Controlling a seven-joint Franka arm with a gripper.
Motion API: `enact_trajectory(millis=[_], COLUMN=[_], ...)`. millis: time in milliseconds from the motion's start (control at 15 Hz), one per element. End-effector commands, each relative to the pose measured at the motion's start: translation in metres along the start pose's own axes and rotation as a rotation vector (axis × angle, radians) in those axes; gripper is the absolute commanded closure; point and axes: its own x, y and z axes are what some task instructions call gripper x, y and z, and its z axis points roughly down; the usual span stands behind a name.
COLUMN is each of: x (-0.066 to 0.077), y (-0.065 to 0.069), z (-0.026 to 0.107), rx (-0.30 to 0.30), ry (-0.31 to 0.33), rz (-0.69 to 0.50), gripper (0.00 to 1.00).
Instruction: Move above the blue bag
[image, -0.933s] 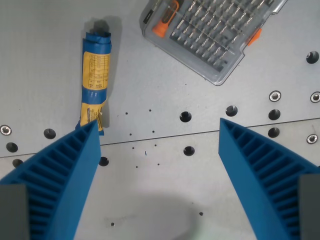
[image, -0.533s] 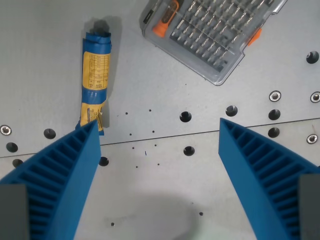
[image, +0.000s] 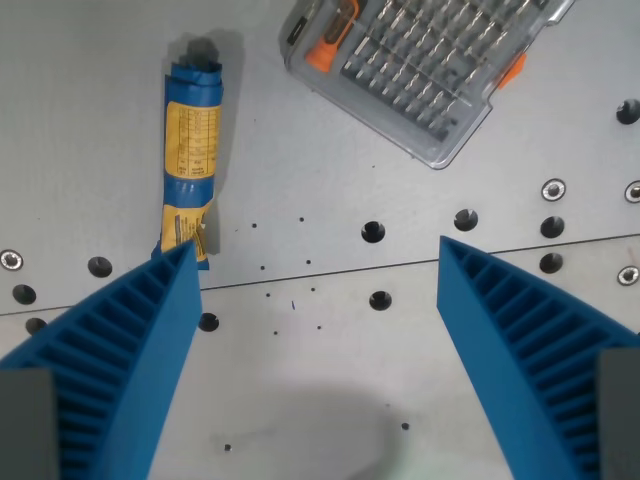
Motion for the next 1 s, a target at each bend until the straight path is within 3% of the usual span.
enact_trajectory(millis=[67,467,1000], x=[-0.003,-0.007,-0.012], y=[-0.007,-0.018,-0.038], z=[0.009,0.035,0.075], rx=[-0.001,0.003,0.015], ry=[0.049,0.08,0.068], rz=[0.049,0.104,0.181], gripper=[0.0,0.0,0.0])
